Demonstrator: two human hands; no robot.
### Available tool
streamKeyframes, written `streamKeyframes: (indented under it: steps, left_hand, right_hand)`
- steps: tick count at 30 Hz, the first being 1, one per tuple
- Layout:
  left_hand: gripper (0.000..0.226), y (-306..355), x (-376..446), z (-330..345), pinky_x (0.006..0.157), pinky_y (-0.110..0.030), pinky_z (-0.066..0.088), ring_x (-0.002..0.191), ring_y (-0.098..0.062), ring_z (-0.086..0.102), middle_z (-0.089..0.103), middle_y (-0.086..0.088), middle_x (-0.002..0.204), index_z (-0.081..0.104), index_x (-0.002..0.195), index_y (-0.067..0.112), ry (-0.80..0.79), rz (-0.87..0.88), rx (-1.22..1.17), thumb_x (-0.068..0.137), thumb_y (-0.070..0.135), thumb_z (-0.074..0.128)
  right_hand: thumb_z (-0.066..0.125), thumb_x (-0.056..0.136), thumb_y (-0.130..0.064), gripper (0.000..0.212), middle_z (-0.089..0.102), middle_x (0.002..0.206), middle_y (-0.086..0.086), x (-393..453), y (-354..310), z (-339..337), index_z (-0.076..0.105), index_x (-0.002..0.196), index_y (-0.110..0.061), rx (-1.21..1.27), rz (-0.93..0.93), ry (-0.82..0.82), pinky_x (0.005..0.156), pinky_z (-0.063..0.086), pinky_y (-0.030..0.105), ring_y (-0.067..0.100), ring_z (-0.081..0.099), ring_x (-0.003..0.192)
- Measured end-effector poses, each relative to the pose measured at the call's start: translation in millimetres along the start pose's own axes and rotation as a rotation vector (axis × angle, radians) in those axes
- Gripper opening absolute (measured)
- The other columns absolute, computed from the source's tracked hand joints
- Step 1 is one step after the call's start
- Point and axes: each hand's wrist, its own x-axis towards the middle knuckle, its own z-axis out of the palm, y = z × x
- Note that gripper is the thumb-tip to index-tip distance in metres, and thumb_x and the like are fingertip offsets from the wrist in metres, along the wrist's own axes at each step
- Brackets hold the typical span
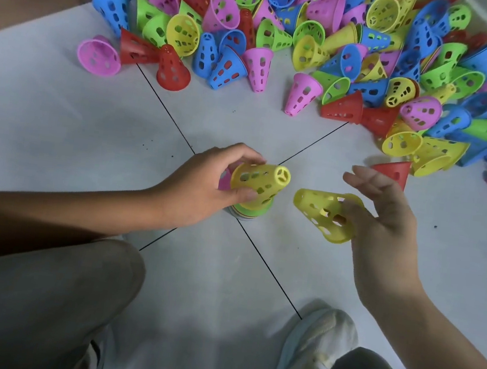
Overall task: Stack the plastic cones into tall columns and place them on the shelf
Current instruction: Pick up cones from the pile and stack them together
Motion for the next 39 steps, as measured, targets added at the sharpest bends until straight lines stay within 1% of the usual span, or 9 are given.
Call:
streamKeyframes:
  steps: [3,8,10,16,24,28,32,35,39]
  left_hand:
    - [0.044,-2.7,-0.8,-3.1,0.094,-0.033,0.052,0.103,-0.005,0.063,0.067,0.012,0.114,0.063,0.122,0.026,0.010,-0.016,0.064,0.083,0.025,0.083]
    - [0.053,-4.1,-8.5,-11.5,0.094,-0.027,0.051,0.106,-0.004,0.061,0.064,0.014,0.120,0.063,0.122,0.030,0.082,-0.005,0.125,0.075,0.037,0.086]
    - [0.063,2.1,-13.8,-14.6,0.093,-0.020,0.049,0.111,-0.004,0.060,0.062,0.014,0.125,0.062,0.126,0.029,0.068,0.046,0.110,0.071,0.043,0.088]
    - [0.068,26.3,-20.9,-17.2,0.112,-0.028,0.040,0.140,-0.008,0.046,0.059,0.008,0.140,0.062,0.135,0.018,0.049,0.230,0.044,0.076,0.042,0.083]
    - [0.049,26.3,-13.0,-20.9,0.099,-0.025,0.047,0.124,-0.011,0.057,0.062,0.005,0.135,0.068,0.125,0.020,0.145,0.252,0.164,0.083,0.041,0.078]
    - [0.047,20.7,-4.2,-22.0,0.101,-0.025,0.040,0.126,-0.002,0.049,0.065,0.005,0.127,0.070,0.117,0.018,0.146,0.200,0.299,0.079,0.044,0.081]
    - [0.050,16.1,2.9,-20.3,0.095,-0.023,0.040,0.099,0.012,0.043,0.066,0.007,0.120,0.071,0.115,0.019,0.042,0.165,0.322,0.074,0.042,0.086]
    - [0.055,15.2,1.7,-21.4,0.095,-0.023,0.044,0.098,0.016,0.047,0.064,0.009,0.122,0.070,0.118,0.022,0.027,0.153,0.305,0.073,0.051,0.080]
    - [0.034,24.8,-5.2,-31.7,0.088,-0.034,0.051,0.102,-0.011,0.064,0.069,0.008,0.105,0.073,0.104,0.015,0.161,0.305,0.236,0.087,0.045,0.072]
  right_hand:
    - [0.045,0.095,0.014,0.047,0.068,0.122,-0.001,1.4,-7.5,4.0,0.064,0.113,-0.025,0.160,0.017,-0.037,0.078,0.049,0.034,0.013,0.063,0.099]
    - [0.037,0.095,0.017,0.047,0.068,0.117,0.007,-1.8,-27.3,19.4,0.062,0.115,-0.017,0.407,0.100,-0.157,0.065,0.053,0.023,0.010,0.066,0.078]
    - [0.036,0.095,0.017,0.047,0.068,0.118,0.010,-2.2,-30.0,27.8,0.063,0.116,-0.016,0.480,0.151,-0.186,0.066,0.054,0.023,0.015,0.066,0.078]
    - [0.039,0.095,0.015,0.045,0.064,0.129,0.019,-4.0,-30.3,48.5,0.061,0.124,-0.012,0.516,0.219,-0.259,0.073,0.055,0.031,0.025,0.062,0.090]
    - [0.055,0.104,-0.024,0.019,0.066,0.121,0.008,-6.3,-12.2,56.3,0.062,0.121,-0.018,0.121,0.062,-0.172,0.095,0.055,0.037,0.023,0.066,0.110]
    - [0.050,0.105,-0.028,0.016,0.066,0.119,0.001,-7.8,-7.6,48.6,0.062,0.115,-0.023,0.031,0.059,-0.103,0.089,0.057,0.035,0.017,0.065,0.108]
    - [0.051,0.105,-0.026,0.015,0.067,0.117,-0.001,-9.4,-2.0,43.6,0.063,0.113,-0.024,-0.009,0.078,-0.097,0.090,0.057,0.036,0.018,0.065,0.108]
    - [0.053,0.104,-0.025,0.013,0.067,0.116,-0.002,-9.7,-1.3,43.7,0.063,0.111,-0.024,-0.020,0.081,-0.092,0.091,0.056,0.035,0.018,0.065,0.107]
    - [0.055,0.103,-0.025,0.013,0.067,0.117,-0.008,-7.3,-4.9,44.8,0.064,0.113,-0.026,-0.059,0.040,-0.092,0.095,0.052,0.035,0.015,0.062,0.112]
